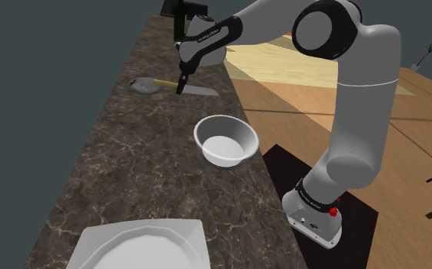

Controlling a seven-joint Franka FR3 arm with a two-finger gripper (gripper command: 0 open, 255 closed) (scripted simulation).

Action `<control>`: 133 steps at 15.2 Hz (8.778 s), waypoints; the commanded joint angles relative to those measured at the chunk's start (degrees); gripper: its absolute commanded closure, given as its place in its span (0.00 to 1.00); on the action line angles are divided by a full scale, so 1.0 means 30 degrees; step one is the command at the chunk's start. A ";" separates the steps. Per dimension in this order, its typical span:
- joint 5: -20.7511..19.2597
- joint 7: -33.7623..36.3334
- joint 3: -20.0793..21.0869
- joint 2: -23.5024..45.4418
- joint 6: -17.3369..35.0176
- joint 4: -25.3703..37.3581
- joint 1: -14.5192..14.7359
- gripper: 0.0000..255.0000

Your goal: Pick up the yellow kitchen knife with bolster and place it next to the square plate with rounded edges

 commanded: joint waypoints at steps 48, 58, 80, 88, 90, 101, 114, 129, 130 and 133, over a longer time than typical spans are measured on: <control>-0.1527 0.2679 0.0082 -0.6985 -0.3252 -0.3592 0.1467 1.00; -0.2682 0.6384 0.1683 -1.2599 -0.2172 -1.0234 0.2867 1.00; -0.0357 1.5475 0.8442 -2.2208 -0.4848 -1.7319 0.7542 1.00; 0.1224 1.9367 1.1664 -2.3395 -0.6458 -1.6954 0.9660 1.00; 0.1566 2.0368 1.2522 -2.3420 -0.6814 -1.6612 1.0065 1.00; 0.2634 2.5883 1.7705 -2.2004 -0.8407 -1.3142 1.0662 1.00; 0.1537 3.2418 2.6970 -1.8521 -1.0208 -0.6012 0.5809 1.00; 0.2516 3.3346 3.2506 -1.8934 -0.7839 -0.6109 0.1637 1.00; 0.2613 3.3336 3.2759 -1.8996 -0.7621 -0.6222 0.1449 1.00; 0.2932 3.3288 3.3532 -1.9209 -0.6976 -0.6535 0.0867 1.00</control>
